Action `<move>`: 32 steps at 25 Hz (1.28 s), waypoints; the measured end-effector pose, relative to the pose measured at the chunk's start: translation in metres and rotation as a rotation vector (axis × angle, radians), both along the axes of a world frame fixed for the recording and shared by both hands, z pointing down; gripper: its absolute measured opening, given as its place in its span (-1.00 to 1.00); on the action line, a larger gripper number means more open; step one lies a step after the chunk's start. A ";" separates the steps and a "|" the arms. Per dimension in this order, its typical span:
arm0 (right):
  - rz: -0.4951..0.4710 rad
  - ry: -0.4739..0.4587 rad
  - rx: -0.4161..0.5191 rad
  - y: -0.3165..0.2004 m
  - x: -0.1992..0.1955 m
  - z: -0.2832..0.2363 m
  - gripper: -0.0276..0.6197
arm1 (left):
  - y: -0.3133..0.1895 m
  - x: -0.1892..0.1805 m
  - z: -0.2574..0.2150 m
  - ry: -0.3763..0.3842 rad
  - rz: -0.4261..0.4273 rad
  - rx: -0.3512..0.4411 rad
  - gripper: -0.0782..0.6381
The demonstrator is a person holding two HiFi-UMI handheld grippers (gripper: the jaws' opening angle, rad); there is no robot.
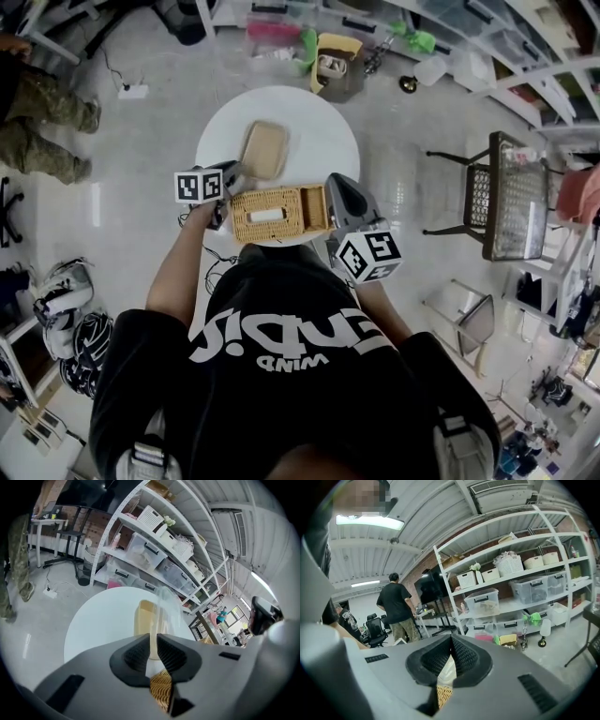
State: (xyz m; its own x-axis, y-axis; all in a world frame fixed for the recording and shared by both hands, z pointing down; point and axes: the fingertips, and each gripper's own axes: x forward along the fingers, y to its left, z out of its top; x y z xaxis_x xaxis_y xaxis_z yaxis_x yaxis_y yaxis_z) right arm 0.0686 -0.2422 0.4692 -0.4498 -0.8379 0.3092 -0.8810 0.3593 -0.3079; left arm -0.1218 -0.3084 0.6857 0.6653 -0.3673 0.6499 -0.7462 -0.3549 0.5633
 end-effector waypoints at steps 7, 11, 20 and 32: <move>0.002 -0.009 0.006 0.007 0.005 -0.003 -0.93 | 0.002 0.008 -0.020 0.021 -0.006 0.039 -0.66; -0.001 -0.013 0.014 0.013 0.007 -0.004 -0.93 | -0.012 0.009 -0.044 0.018 -0.048 0.129 -0.66; -0.023 -0.020 0.035 0.024 0.013 -0.008 -0.93 | -0.041 0.010 -0.169 -0.022 -0.136 0.463 -0.66; -0.118 -0.026 0.083 0.041 0.018 -0.015 -0.93 | 0.075 0.008 -0.259 -0.049 -0.306 0.711 -0.66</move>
State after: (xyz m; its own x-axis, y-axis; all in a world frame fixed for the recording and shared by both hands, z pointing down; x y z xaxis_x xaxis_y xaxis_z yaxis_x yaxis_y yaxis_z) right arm 0.0863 -0.2013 0.4537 -0.5539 -0.8007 0.2281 -0.8230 0.4851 -0.2954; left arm -0.1135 -0.2336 0.4268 0.4438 -0.8700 0.2148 -0.8873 -0.3930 0.2413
